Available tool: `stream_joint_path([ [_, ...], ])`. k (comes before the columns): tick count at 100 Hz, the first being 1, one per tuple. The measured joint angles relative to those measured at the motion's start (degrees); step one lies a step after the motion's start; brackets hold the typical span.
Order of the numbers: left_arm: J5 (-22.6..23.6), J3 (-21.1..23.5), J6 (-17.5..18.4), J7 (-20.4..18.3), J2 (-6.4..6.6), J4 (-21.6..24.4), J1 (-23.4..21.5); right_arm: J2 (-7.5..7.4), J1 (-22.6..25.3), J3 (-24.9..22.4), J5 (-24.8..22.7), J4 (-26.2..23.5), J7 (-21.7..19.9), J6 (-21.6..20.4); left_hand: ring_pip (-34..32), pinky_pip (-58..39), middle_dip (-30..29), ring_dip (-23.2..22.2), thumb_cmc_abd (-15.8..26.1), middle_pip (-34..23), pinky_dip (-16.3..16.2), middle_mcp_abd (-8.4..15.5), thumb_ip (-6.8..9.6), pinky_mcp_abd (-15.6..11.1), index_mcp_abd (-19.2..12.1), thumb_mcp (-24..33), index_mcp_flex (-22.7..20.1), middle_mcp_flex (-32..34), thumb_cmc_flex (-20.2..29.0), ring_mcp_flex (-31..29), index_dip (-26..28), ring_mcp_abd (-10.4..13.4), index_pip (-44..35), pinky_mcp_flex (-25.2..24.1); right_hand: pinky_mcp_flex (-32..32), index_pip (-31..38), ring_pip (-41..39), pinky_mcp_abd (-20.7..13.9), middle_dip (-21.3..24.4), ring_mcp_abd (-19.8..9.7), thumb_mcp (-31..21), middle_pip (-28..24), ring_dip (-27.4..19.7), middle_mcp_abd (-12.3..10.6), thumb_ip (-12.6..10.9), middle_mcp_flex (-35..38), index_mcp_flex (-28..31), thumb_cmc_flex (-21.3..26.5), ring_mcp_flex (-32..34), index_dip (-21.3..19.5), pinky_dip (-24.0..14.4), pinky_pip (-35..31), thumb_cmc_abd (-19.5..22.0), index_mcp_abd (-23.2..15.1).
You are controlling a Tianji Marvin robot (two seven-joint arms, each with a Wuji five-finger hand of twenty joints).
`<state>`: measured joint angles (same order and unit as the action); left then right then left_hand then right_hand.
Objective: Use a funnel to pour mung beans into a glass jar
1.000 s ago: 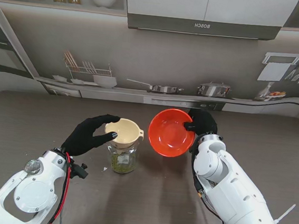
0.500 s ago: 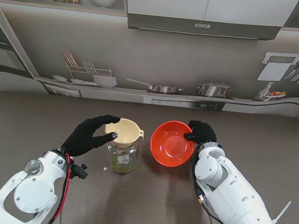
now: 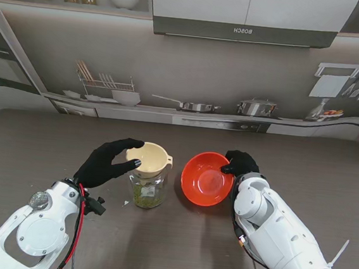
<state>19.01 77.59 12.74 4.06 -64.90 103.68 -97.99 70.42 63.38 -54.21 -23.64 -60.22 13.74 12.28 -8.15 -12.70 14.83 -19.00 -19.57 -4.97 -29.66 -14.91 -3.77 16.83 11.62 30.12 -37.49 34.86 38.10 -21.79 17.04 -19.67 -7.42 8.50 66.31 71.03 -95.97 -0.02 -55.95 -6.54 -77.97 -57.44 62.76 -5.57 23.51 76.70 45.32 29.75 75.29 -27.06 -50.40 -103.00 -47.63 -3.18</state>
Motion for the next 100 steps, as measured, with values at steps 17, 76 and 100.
stream_joint_path([
  [17, 0.0, 0.0, -0.1, 0.0, 0.0, 0.0, 0.0, -0.28, 0.2, 0.1, -0.8, -0.1, -0.6, 0.2, 0.0, 0.0, 0.0, 0.0, 0.0, 0.0, 0.0, 0.0, 0.0, 0.0, 0.0, 0.0, 0.0, 0.0, 0.0, 0.0, 0.0, 0.0, 0.0, 0.0, -0.1, 0.0, 0.6, 0.7, 0.0, 0.7, 0.0, 0.0, -2.4, 0.4, 0.0, -0.1, -0.6, 0.0, 0.0, 0.0, 1.0, 0.0, 0.0, 0.0],
  [76, -0.1, 0.0, -0.6, -0.2, 0.0, 0.1, -0.2, -1.92, 0.1, 1.7, -5.1, -0.3, -3.2, 0.6, 0.0, 0.0, 0.0, 0.0, 0.0, 0.0, 0.0, 0.0, 0.0, 0.0, 0.0, 0.0, 0.0, 0.0, 0.0, 0.0, 0.0, 0.0, -0.2, 0.0, -2.3, 0.1, 11.0, 4.5, 4.4, 2.8, 0.7, 1.7, -9.8, 2.4, -0.1, -5.7, -3.7, 0.0, -0.5, 1.7, 5.8, 8.6, 4.4, -1.2],
  [100, -0.2, 0.0, -0.8, -0.5, 0.02, 0.2, -0.2, -2.72, 0.1, 2.8, -8.6, -0.8, -4.5, 1.3, 0.0, 0.0, 0.0, 0.0, 0.0, 0.0, 0.0, -0.1, 0.0, 0.0, 0.4, 0.0, 0.0, 0.0, 0.0, 0.0, 0.0, 0.0, -0.2, 0.0, -7.2, -0.2, 22.9, 7.4, 6.0, 4.4, 2.1, 2.8, -16.5, 2.9, -0.8, -12.4, -8.2, -3.1, -0.5, 4.4, 7.4, 16.2, 7.6, -4.2],
])
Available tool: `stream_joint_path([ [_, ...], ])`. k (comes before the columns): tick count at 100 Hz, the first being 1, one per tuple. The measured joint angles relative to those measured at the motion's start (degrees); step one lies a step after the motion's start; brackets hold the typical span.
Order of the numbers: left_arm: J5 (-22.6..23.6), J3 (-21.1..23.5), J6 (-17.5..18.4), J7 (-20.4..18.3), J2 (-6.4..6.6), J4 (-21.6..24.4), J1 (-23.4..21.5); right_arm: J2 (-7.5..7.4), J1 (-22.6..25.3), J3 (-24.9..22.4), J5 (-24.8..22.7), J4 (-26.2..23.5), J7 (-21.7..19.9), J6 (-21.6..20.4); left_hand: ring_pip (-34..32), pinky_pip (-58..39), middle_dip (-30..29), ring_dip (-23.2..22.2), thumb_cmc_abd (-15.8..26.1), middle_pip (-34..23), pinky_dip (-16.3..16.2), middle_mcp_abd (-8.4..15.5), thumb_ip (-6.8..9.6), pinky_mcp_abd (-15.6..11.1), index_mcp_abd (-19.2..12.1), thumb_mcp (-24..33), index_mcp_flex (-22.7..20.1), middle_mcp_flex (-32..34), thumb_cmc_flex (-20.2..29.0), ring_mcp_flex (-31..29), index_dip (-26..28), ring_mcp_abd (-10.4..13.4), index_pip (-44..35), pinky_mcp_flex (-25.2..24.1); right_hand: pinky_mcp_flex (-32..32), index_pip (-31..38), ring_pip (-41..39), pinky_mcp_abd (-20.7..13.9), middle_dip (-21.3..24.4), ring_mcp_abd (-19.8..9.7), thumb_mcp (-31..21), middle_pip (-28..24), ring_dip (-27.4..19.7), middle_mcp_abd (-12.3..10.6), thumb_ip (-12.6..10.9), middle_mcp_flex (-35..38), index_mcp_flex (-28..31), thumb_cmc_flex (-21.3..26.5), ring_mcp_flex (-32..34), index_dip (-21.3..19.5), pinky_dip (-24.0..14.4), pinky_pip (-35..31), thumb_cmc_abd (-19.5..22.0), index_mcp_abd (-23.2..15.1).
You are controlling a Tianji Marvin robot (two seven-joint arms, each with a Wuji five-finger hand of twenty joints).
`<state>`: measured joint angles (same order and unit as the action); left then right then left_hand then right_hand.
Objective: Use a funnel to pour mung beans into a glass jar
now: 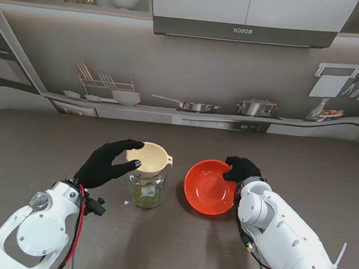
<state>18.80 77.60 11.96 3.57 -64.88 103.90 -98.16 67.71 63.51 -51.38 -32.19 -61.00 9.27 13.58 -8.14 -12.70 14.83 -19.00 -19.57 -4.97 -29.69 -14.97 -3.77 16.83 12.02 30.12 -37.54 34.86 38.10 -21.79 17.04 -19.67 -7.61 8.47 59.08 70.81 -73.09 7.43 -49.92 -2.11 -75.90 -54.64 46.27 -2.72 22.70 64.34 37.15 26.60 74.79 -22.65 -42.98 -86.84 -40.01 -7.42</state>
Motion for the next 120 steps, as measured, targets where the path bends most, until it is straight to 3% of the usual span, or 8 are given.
stream_joint_path([
  [25, -0.3, 0.0, 0.0, -0.3, 0.02, 0.0, 0.0, -0.61, -0.4, 1.2, -1.8, -0.1, -0.8, 0.6, 0.0, 0.0, 0.0, 0.0, 0.0, 0.0, 0.0, 0.0, 0.0, 0.0, 0.1, 0.0, 0.0, 0.0, 0.0, 0.0, 0.0, 0.0, 0.0, 0.0, -4.1, -1.4, 8.4, 0.0, 0.7, 0.7, 0.8, -0.7, -3.3, 0.1, -0.6, -6.0, -4.2, -3.0, 0.0, 1.3, 0.0, 1.8, 0.3, -0.4],
  [43, -0.3, 0.0, 0.0, -0.3, 0.02, 0.0, 0.0, -0.96, -0.9, 2.1, -2.6, -0.2, -2.2, 1.6, 0.0, 0.0, 0.0, 0.0, 0.0, 0.0, 0.0, 0.0, 0.0, 0.0, 0.1, 0.0, 0.0, 0.0, 0.0, 0.0, 0.0, 0.0, 0.0, 0.0, -7.3, -5.1, 15.7, 0.0, 2.1, 1.5, 1.0, -0.7, -5.1, 0.5, -3.0, -12.2, -6.4, -5.7, -1.5, 1.4, 0.0, 3.1, 3.4, 0.4],
  [56, -0.3, 0.0, 0.0, -0.3, 0.02, 0.0, 0.0, -1.21, -1.3, 2.9, -3.1, -0.3, -3.1, 2.0, 0.0, 0.0, 0.0, 0.0, 0.0, 0.0, 0.0, 0.0, 0.0, 0.0, 0.1, 0.0, 0.0, 0.0, 0.0, 0.0, 0.0, 0.0, 0.0, 0.0, -10.1, -8.4, 19.5, 0.0, 4.5, 2.3, 1.6, -0.5, -5.8, 0.9, -7.3, -17.3, -8.5, -8.5, -5.1, 1.1, 0.0, 4.0, 6.0, 1.0],
  [65, -0.3, 0.1, 0.0, -0.4, 0.03, 0.1, 0.0, -1.28, -1.7, 3.4, -3.5, -0.1, -3.1, 2.0, 0.0, 0.0, 0.0, 0.0, 0.0, 0.0, 0.0, -0.1, 0.0, 0.0, 0.1, 0.0, 0.0, 0.0, 0.0, 0.0, 0.0, 0.0, 0.0, 0.0, -11.4, -11.8, 21.0, 0.0, 6.9, 2.9, 2.2, 0.1, -7.1, 1.3, -11.5, -20.0, -9.2, -9.8, -7.1, -2.8, 0.0, 4.6, 7.5, 1.5],
  [70, -0.3, 0.1, 0.0, -0.5, 0.03, 0.1, 0.0, -1.29, -1.9, 3.6, -3.6, 0.1, -3.2, 2.0, 0.0, 0.0, 0.0, 0.0, 0.0, 0.0, 0.0, -0.1, 0.0, 0.0, 0.1, 0.0, 0.0, 0.0, 0.0, 0.0, 0.0, 0.0, 0.0, 0.0, -11.8, -12.6, 21.5, 0.0, 7.7, 3.0, 2.7, 0.2, -7.3, 1.6, -12.6, -20.9, -9.3, -10.6, -8.1, -4.0, 0.0, 4.7, 8.0, 1.7],
  [102, -0.5, 0.2, -0.1, -0.7, 0.06, 0.1, -0.1, -1.65, -2.4, 4.4, -4.5, 0.2, -4.6, 1.9, 0.0, 0.0, 0.0, 0.0, 0.0, 0.0, 0.0, -0.3, 0.0, 0.0, 0.1, -0.6, 0.0, 0.0, 0.0, 0.0, 0.0, 0.0, 0.0, 0.0, -16.4, -16.3, 27.4, 0.1, 12.0, 5.2, 6.5, 4.4, -11.0, 3.2, -13.7, -28.1, -14.1, -11.9, -14.7, -5.1, 1.4, 8.1, 8.8, 2.3],
  [120, -0.5, 0.2, -0.1, -0.8, 0.07, 0.2, -0.2, -2.04, -2.5, 4.6, -5.8, 0.0, -5.7, 1.9, 0.0, 0.0, 0.0, 0.0, 0.0, 0.0, 0.0, -0.3, 0.0, 0.0, 0.1, -0.6, 0.0, 0.0, 0.0, 0.0, 0.0, 0.0, 0.0, 0.0, -21.6, -18.1, 33.2, 1.2, 15.7, 8.0, 10.2, 7.4, -14.8, 3.9, -13.7, -35.0, -17.2, -13.3, -21.6, -5.1, 2.2, 12.1, 8.8, 2.1],
])
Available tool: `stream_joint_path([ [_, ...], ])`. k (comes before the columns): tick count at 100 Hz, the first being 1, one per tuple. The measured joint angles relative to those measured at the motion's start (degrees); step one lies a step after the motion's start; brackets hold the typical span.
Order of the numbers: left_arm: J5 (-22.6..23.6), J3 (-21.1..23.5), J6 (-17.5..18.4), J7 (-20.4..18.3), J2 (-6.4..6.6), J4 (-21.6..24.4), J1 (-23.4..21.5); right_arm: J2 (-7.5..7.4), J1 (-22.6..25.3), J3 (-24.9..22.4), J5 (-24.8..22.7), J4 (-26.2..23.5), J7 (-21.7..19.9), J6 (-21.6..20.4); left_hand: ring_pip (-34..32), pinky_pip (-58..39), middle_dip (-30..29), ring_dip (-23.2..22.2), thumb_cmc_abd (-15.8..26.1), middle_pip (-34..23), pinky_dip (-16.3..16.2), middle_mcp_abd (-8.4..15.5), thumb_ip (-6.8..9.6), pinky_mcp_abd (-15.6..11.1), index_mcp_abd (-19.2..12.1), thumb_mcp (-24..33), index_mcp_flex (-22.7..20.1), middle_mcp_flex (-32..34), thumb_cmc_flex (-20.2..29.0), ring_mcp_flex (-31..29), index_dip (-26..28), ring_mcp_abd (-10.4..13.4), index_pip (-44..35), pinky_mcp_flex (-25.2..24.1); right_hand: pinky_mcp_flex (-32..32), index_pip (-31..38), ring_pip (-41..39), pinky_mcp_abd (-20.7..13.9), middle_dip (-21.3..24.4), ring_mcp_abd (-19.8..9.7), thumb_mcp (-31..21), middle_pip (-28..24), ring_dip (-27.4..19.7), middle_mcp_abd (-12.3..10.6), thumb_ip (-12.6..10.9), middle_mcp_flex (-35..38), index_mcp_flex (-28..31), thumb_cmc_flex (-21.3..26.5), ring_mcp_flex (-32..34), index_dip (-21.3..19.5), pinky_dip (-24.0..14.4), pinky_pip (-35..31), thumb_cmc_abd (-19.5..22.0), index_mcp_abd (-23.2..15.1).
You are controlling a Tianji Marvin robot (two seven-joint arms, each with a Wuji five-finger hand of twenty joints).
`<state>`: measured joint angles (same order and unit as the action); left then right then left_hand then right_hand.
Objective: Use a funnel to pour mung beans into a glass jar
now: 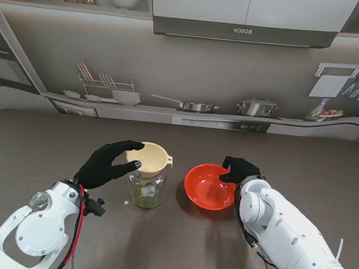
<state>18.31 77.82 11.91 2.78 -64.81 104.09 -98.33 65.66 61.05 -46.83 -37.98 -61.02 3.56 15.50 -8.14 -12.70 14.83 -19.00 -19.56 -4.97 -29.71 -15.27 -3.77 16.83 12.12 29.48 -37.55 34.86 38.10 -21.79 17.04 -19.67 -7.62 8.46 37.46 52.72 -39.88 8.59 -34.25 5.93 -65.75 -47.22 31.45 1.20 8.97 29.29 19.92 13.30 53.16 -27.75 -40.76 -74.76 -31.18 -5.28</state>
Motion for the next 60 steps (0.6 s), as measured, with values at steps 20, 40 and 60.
stream_joint_path([
  [20, -0.1, 0.0, 0.0, -0.1, 0.01, 0.0, 0.0, -0.64, 0.1, -0.1, -1.4, -0.8, -1.0, 0.1, 0.0, 0.0, 0.0, 0.0, 0.0, 0.0, 0.0, 0.0, 0.0, 0.0, 0.0, 0.0, 0.0, 0.0, 0.0, 0.0, 0.0, 0.0, 0.0, 0.0, -4.1, -2.4, 7.4, 1.8, 4.7, 2.9, 4.5, 3.6, -4.9, 0.3, 0.0, -4.6, -2.6, -1.6, -6.1, 0.0, 1.3, 4.3, 0.0, -0.9],
  [40, -0.1, 0.1, 0.0, -0.3, 0.03, 0.0, 0.0, -1.27, 0.5, -1.0, -3.8, -2.4, -2.5, 0.1, 0.0, 0.0, 0.0, 0.0, 0.0, 0.0, 0.0, 0.0, 0.0, 0.0, 0.0, 0.0, 0.0, 0.0, 0.0, 0.0, 0.0, 0.0, 0.0, 0.0, -7.1, -5.4, 14.2, 4.1, 7.5, 4.8, 9.6, 6.0, -8.9, 0.3, -0.6, -8.0, -5.3, -3.0, -10.2, 0.0, 3.1, 9.2, 1.5, -2.0],
  [60, -0.1, 0.1, 0.0, -0.2, 0.04, 0.0, 0.0, -1.59, 1.2, -3.1, -5.2, -4.6, -2.6, 0.8, 0.0, 0.0, 0.0, 0.0, 0.0, 0.0, 0.0, 0.0, 0.0, 0.0, 0.0, -0.1, 0.0, 0.0, 0.0, 0.0, 0.0, 0.0, 0.0, 0.0, -8.5, -6.6, 16.1, 4.7, 7.9, 5.0, 13.3, 6.1, -10.3, 0.3, -1.3, -8.0, -5.3, -4.4, -11.2, 0.0, 3.8, 11.5, 3.6, -2.1],
])
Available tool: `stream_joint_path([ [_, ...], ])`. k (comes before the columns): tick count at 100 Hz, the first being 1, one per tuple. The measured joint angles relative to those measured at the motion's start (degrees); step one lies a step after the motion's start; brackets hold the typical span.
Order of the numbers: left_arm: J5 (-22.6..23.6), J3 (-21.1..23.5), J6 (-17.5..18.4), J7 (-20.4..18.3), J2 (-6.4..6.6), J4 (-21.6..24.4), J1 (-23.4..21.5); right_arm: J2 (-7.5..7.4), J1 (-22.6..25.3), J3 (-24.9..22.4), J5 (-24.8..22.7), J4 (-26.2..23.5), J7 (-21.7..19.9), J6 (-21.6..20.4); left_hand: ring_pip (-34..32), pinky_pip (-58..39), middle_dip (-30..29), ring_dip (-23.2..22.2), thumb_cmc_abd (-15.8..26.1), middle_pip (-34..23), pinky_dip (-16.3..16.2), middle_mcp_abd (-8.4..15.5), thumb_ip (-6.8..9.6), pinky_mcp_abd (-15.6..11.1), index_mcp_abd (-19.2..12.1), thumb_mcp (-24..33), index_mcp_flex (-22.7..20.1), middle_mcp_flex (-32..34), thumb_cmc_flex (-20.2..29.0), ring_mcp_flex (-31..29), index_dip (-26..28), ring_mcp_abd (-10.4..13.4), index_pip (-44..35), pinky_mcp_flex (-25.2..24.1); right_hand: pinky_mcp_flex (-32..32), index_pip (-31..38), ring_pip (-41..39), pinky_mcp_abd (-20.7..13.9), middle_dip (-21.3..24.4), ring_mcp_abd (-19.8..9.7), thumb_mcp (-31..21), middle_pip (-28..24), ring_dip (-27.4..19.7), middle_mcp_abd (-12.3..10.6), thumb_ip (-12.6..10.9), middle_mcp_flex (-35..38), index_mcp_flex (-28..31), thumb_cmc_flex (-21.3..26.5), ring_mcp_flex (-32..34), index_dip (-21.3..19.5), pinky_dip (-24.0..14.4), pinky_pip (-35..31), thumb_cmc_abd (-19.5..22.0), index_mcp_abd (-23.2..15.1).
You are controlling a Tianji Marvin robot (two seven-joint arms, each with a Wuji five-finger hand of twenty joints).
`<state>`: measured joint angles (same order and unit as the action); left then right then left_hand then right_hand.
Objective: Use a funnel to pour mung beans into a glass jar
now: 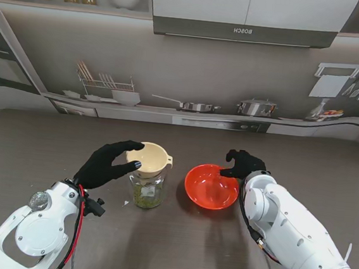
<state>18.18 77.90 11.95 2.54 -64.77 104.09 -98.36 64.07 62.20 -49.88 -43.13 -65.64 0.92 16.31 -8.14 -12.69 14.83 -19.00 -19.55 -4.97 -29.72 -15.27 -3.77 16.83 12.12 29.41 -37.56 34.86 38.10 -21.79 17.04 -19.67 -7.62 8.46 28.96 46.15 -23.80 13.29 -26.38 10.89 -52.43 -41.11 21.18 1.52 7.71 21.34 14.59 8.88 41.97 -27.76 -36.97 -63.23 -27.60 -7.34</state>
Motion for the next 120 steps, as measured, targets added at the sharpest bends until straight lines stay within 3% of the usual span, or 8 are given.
stream_joint_path([
  [26, 0.0, 0.0, 0.0, 0.0, 0.0, 0.0, 0.0, 0.27, 4.0, -6.5, 1.1, -7.5, 2.7, 1.2, 0.0, 0.0, 0.0, 0.0, 0.0, 0.0, 0.0, 0.0, 0.0, 0.0, 0.0, 0.0, 0.0, 0.0, 0.0, 0.0, 0.0, 0.0, 0.0, 0.0, -1.0, -0.1, 0.2, 0.1, 0.6, 0.0, 0.7, 0.8, 0.0, 0.0, -0.7, 2.4, 1.2, 0.0, 0.0, 0.0, 0.5, 1.3, 0.0, 0.0],
  [60, 0.0, -0.2, -0.2, -0.1, 0.02, 0.0, 0.1, 1.66, 9.4, -9.9, 3.8, -17.0, 12.5, -5.7, 0.0, 0.0, 0.0, 0.0, 0.0, 0.0, 0.0, 0.0, 0.0, 0.0, 0.0, -0.1, 0.0, 0.0, 0.0, 0.0, 0.0, 0.0, 0.0, 0.0, 0.5, 0.0, 0.3, 0.1, 0.7, -0.2, -2.5, 2.2, 0.0, -0.4, -0.8, 10.8, 8.5, 0.0, 3.4, 0.0, 0.6, 1.4, -1.4, 0.1],
  [101, 0.0, -0.3, -0.3, -0.1, 0.02, -0.1, 0.2, 2.17, 14.4, -11.6, 7.9, -24.8, 11.3, -14.4, 0.0, 0.0, 0.0, 0.0, 0.0, 0.0, 0.0, -0.2, 0.0, 0.0, 0.0, -0.1, 0.0, 0.0, 0.0, 0.0, 0.0, 0.0, 0.0, 0.0, -0.9, -1.5, 2.8, 0.4, 0.7, -0.2, -2.6, 4.3, 0.0, -0.9, -0.8, 10.8, 8.5, 1.0, 3.2, 0.0, 1.2, 1.9, -2.8, -0.8],
  [120, -0.1, -0.4, -0.3, -0.1, 0.02, -0.1, 0.2, 2.19, 16.7, -12.4, 11.0, -27.5, 10.5, -17.6, 0.2, 0.0, 0.0, 0.0, 0.0, 0.0, 0.0, -0.2, 0.0, 0.0, 0.0, -0.1, 0.0, 0.0, 0.0, 0.0, 0.0, 0.0, 0.0, 0.0, -2.9, -2.4, 5.2, 1.4, 0.7, -0.2, -3.3, 6.4, 0.0, -2.7, -0.8, 10.8, 8.5, 1.7, 1.8, 0.0, 1.2, 4.3, -5.1, -2.1],
])
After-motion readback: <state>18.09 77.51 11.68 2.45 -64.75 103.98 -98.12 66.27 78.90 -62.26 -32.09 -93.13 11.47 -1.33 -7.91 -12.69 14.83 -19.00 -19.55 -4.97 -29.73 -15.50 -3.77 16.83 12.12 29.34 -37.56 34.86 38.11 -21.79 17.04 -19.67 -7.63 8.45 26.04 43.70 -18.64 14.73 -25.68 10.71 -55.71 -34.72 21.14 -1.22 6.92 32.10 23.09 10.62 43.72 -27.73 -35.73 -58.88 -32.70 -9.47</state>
